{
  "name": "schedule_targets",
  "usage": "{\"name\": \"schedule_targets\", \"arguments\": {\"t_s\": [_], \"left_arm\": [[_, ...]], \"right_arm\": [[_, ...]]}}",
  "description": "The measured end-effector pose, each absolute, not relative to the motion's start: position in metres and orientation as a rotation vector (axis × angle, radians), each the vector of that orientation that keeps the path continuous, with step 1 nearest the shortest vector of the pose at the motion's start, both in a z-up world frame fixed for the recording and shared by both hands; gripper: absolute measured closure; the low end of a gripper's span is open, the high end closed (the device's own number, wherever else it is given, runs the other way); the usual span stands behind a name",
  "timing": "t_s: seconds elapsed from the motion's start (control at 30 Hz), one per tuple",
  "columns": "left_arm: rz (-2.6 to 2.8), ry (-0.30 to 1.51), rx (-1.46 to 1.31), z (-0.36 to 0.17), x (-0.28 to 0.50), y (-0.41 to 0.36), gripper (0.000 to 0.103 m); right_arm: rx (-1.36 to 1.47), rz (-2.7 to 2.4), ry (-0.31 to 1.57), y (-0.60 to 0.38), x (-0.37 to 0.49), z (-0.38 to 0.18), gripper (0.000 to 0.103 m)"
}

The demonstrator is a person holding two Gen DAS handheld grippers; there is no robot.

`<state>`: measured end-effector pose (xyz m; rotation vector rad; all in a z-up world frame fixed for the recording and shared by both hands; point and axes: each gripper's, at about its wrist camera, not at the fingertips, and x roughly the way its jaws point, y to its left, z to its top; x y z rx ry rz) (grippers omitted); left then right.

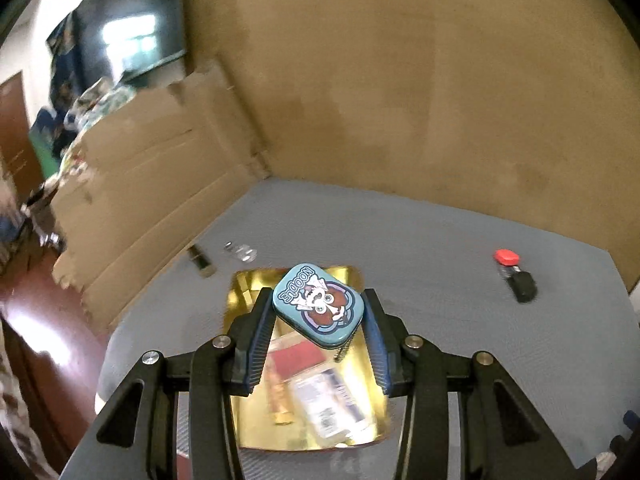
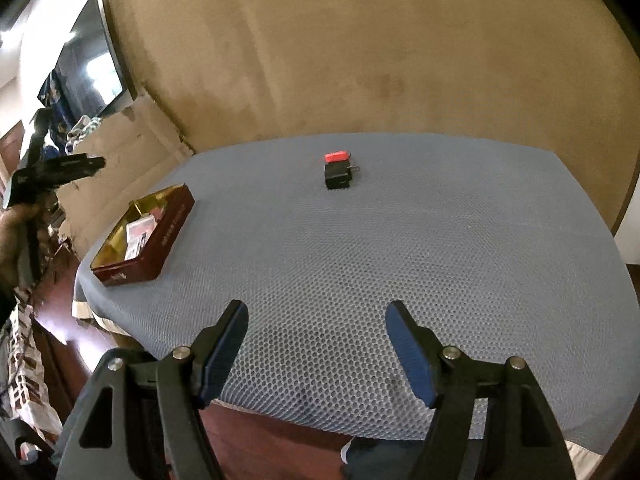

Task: Organize rigid objects
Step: 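Carry the blue mint tin over the tin box and lower it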

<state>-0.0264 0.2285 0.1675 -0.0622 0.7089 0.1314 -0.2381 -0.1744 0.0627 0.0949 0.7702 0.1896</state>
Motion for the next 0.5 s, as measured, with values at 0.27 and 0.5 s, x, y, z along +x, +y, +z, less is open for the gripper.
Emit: {"name": "schedule_targets", "arguments": {"t_s": [0.27, 0.5], "left_arm": [[0.166, 0.803, -0.129, 0.123, -0.032, 0.266, 0.064], [0.167, 0.864, -0.11, 0.091, -0.037, 0.263, 0.064]], "right_arm": [[0.053, 0.191, 0.78, -0.166, -0.242, 0.057, 0.03], [0.039, 0.195, 0.813, -0.159, -0.24, 0.044, 0.03]]}}
